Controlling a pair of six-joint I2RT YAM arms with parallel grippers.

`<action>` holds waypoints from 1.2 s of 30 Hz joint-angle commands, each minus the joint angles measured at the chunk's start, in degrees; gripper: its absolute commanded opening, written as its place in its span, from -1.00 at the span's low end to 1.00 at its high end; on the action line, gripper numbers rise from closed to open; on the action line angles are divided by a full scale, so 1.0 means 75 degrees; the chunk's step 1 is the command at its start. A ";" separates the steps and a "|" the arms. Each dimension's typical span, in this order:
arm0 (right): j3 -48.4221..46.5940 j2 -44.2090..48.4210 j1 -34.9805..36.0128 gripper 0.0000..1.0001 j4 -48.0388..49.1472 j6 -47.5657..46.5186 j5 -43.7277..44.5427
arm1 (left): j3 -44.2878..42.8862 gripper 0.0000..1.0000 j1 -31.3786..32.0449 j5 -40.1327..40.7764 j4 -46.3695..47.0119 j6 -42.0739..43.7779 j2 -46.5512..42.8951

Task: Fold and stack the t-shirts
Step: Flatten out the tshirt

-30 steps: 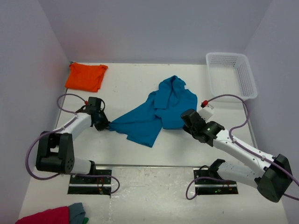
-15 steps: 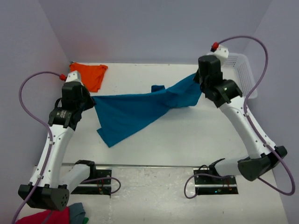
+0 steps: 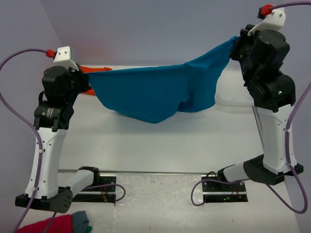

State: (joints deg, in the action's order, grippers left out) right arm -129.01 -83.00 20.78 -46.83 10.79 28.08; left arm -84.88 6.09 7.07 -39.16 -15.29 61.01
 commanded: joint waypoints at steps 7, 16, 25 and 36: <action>0.0901 0.1819 0.0404 -1.00 -0.0248 -0.0571 -0.0813 | -0.1631 -1.00 0.0020 -0.1551 0.0557 0.0925 -0.0611; 0.0118 0.2886 0.0863 -1.00 -0.0728 -0.0735 -0.1841 | -0.2580 -1.00 0.0020 -0.2909 0.0825 0.0984 -0.1114; -0.1325 0.2934 0.0875 -1.00 -0.0764 -0.0700 -0.3437 | -0.3763 -1.00 0.0020 -0.3532 0.0791 0.0726 -0.1175; 0.0021 0.2023 0.0851 -1.00 0.0712 -0.1929 -0.2714 | -0.3368 -1.00 0.0009 -0.2304 0.0990 0.0363 0.0652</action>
State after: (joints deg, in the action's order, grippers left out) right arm -131.41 -61.28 27.07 -46.22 2.15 4.10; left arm -113.60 6.13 -15.18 -31.66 -10.83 58.24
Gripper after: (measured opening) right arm 0.006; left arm 0.008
